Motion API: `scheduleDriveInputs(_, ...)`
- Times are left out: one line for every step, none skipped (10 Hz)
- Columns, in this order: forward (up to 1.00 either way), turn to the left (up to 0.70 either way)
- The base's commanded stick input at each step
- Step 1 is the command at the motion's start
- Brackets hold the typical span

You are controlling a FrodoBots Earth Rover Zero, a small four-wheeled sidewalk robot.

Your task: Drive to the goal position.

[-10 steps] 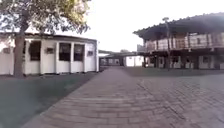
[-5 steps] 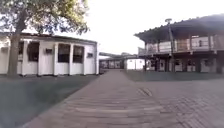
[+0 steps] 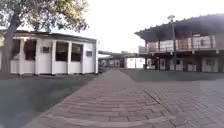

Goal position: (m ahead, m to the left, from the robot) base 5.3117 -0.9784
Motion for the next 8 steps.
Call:
scheduleDriveInputs(0.7, 0.0)
scheduleDriveInputs(0.7, 0.0)
scheduleDriveInputs(0.7, 0.0)
scheduleDriveInputs(0.7, 0.0)
scheduleDriveInputs(0.7, 0.0)
scheduleDriveInputs(0.7, 0.0)
scheduleDriveInputs(0.7, 0.0)
scheduleDriveInputs(0.7, 0.0)
